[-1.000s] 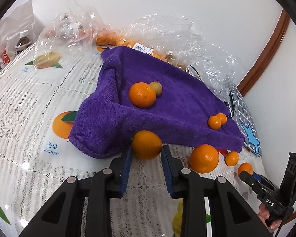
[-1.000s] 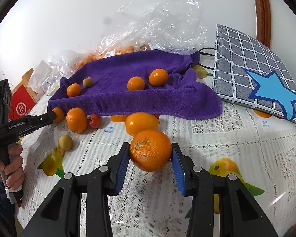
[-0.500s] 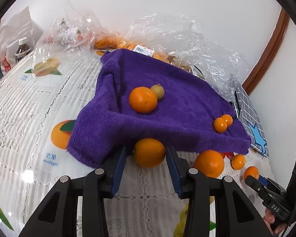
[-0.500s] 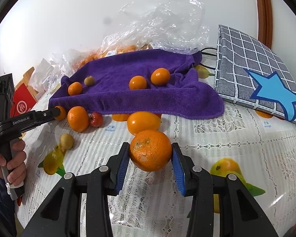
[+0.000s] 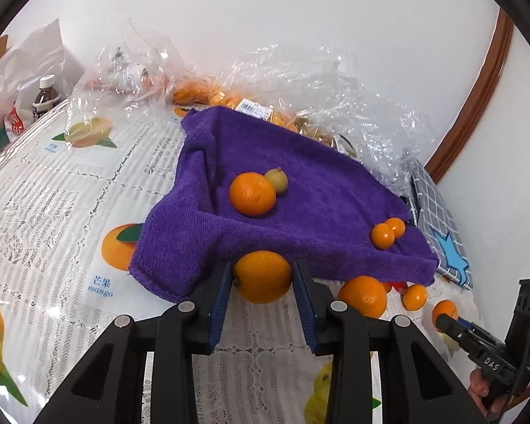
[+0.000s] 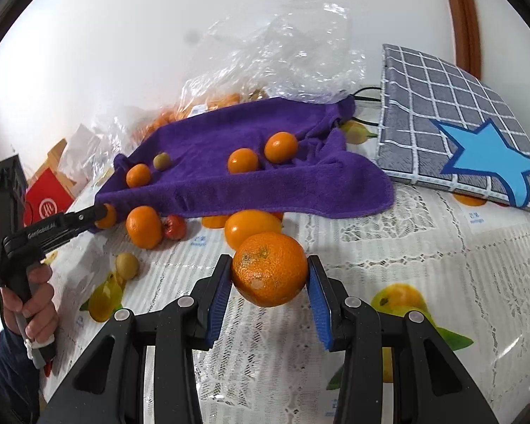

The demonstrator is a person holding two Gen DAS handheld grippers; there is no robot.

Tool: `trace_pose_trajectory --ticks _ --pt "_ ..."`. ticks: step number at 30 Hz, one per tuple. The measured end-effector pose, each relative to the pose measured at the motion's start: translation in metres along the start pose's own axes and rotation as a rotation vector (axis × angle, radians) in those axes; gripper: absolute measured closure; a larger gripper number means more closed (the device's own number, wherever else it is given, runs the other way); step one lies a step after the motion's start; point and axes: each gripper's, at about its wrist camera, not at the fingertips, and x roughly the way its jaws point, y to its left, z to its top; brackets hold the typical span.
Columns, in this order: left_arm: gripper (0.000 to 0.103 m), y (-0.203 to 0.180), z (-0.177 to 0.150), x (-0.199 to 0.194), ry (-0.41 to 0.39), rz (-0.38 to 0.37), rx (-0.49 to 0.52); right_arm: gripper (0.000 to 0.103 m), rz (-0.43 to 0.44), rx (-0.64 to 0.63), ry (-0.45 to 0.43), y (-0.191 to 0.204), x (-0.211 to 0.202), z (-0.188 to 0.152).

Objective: Organize fruits
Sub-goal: 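Grasp an orange by the towel edge with the left gripper while the right gripper holds its tangerine, then lift the held orange and tangerine and carry both over the purple towel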

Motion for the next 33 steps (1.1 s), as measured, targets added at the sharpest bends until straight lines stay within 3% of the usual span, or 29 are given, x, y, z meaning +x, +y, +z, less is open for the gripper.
trace_pose_trajectory --ticks 11,23,33 --pt "0.069 0.000 0.001 -0.015 -0.058 0.001 0.003 0.061 -0.028 -0.033 -0.018 0.013 -0.012 0.012" --pt "0.069 0.022 0.012 -0.025 -0.094 -0.012 -0.096 0.061 -0.034 -0.054 -0.078 0.024 -0.012 0.049" --pt "0.069 0.028 0.057 -0.025 -0.130 0.010 -0.097 0.061 -0.083 -0.077 -0.080 0.016 0.010 0.092"
